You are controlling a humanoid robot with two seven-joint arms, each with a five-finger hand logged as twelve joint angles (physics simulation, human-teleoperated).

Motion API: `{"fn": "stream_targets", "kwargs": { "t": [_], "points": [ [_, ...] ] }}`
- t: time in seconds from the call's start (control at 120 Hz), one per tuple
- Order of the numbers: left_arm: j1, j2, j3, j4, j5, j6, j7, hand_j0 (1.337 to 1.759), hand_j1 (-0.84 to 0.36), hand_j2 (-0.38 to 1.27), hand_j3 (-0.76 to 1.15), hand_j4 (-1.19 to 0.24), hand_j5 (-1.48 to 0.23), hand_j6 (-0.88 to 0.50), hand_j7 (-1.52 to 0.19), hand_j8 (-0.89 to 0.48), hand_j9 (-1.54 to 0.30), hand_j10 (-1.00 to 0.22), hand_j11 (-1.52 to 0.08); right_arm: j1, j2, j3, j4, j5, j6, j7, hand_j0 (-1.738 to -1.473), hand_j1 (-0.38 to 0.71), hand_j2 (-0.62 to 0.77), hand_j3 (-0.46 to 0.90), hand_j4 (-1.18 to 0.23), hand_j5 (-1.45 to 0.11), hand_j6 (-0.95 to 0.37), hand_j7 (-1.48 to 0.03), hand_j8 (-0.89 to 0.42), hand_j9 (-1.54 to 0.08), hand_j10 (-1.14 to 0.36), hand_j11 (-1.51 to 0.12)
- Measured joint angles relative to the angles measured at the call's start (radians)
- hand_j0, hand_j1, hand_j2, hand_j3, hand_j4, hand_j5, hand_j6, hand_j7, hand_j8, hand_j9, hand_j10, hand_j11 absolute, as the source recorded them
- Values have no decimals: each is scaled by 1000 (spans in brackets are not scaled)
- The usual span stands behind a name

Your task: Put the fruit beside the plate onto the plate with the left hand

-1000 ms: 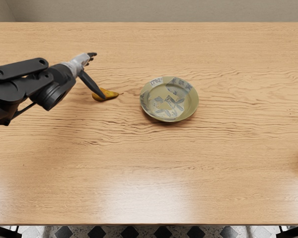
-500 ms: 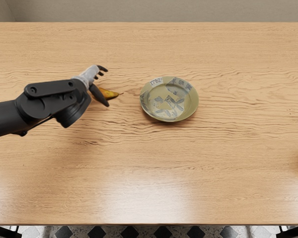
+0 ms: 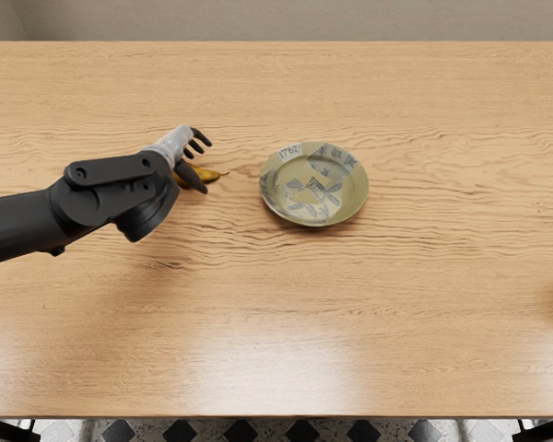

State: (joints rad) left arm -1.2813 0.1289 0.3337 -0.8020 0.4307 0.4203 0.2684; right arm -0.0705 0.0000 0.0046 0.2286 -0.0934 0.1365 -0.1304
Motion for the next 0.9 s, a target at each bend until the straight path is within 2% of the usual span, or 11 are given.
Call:
{"fn": "stream_targets", "kwargs": {
  "t": [0.2, 0.492, 0.658, 0.9],
  "points": [
    [4, -23, 22, 30, 0, 0, 0, 1658, -177, 89, 0, -439, -571, -440, -571, -440, -571, -439, -571, 0, 0, 0, 0, 0, 0, 0, -1658, -329, -4, 0, -17, -22, -16, -22, -17, -22, -17, -22],
    [7, -23, 33, 38, 2, -8, 1, 1658, -303, 113, 0, -548, -706, -548, -706, -548, -706, -529, -709, 0, 0, 0, 0, 0, 0, 0, -1658, -329, -4, 0, -17, -22, -16, -22, -17, -22, -17, -22],
    [2, -23, 43, 38, 3, -13, 2, 1657, -338, 223, 0, -595, -776, -595, -777, -543, -778, -515, -782, 0, 0, 0, 0, 0, 0, 0, -1658, -329, -4, 0, -17, -22, -16, -22, -17, -22, -17, -22],
    [-26, -19, 48, 18, -4, -17, 5, 1657, -341, 353, 0, -664, -861, -657, -861, -573, -859, -561, -870, 0, 0, 0, 0, 0, 0, 0, -1658, -329, -4, 0, -17, -22, -16, -22, -16, -22, -17, -22]
  ]
}}
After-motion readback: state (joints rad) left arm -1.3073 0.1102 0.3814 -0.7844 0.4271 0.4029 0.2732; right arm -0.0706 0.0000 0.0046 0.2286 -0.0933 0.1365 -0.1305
